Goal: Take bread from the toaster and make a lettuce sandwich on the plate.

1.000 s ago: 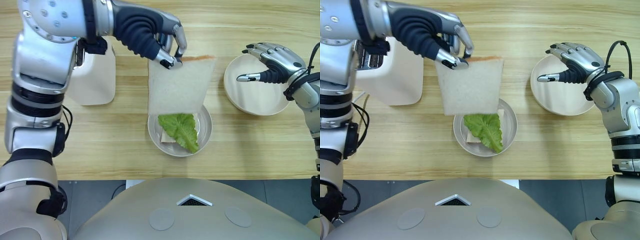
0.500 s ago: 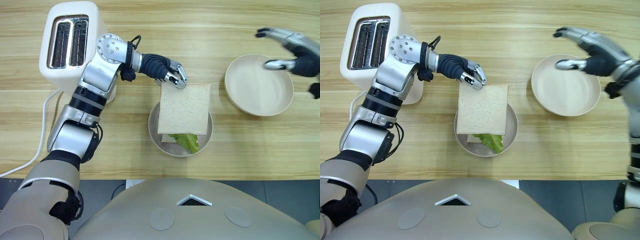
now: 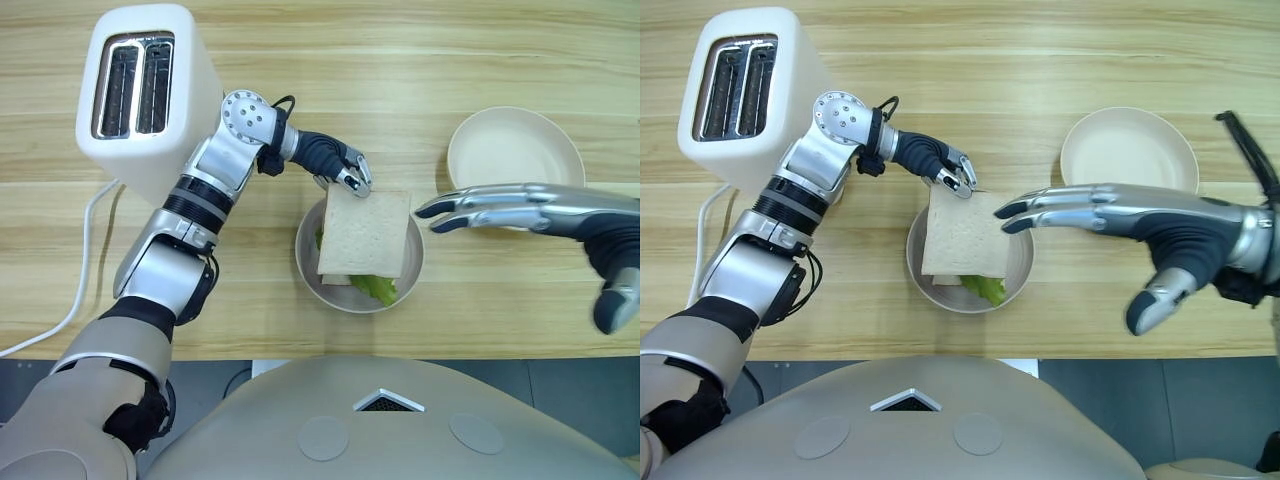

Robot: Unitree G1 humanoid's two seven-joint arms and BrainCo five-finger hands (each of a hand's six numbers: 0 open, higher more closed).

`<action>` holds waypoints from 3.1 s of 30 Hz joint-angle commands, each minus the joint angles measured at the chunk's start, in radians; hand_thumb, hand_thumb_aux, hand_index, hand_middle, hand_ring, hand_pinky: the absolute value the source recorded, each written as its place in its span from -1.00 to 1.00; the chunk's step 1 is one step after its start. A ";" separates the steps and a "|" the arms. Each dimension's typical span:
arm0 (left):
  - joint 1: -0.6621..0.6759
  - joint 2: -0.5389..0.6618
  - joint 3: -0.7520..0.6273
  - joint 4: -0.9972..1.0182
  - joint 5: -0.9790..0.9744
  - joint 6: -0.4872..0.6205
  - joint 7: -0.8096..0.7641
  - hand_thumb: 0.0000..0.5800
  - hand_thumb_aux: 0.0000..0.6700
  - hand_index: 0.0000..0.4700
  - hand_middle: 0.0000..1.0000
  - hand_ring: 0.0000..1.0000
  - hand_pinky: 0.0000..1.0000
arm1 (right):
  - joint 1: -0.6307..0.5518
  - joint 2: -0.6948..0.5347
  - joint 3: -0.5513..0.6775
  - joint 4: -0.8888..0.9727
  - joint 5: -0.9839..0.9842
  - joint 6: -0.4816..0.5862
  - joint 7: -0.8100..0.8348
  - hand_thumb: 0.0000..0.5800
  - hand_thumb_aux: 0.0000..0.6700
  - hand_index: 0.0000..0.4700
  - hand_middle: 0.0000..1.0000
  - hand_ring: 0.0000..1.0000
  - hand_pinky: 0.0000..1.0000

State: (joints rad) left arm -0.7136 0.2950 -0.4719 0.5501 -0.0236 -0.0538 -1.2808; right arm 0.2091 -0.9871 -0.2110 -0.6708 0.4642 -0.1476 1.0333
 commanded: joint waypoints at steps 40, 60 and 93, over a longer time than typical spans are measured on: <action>-0.069 0.009 -0.072 0.000 0.317 -0.149 0.134 -1.00 -1.00 -1.00 0.19 0.19 0.19 | -0.270 0.191 0.618 0.447 -0.632 -0.004 -0.069 -1.00 -1.00 -1.00 -1.00 -1.00 -1.00; 0.069 0.319 0.212 -0.801 0.356 0.042 0.226 -1.00 -1.00 -1.00 -1.00 -1.00 -1.00 | -0.342 0.173 0.399 0.354 -0.462 -0.025 -0.110 -1.00 -1.00 -1.00 -1.00 -1.00 -1.00; 0.478 0.642 -0.168 -0.638 -0.207 0.378 -0.278 1.00 1.00 1.00 1.00 1.00 1.00 | -0.256 0.050 0.740 0.482 -0.317 0.266 0.434 1.00 1.00 1.00 1.00 1.00 1.00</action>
State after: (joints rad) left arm -0.2366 0.9243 -0.6046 -0.0949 -0.2801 0.3757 -1.4326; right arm -0.0134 -0.9726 0.5042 -0.2021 0.1683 0.1094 1.4243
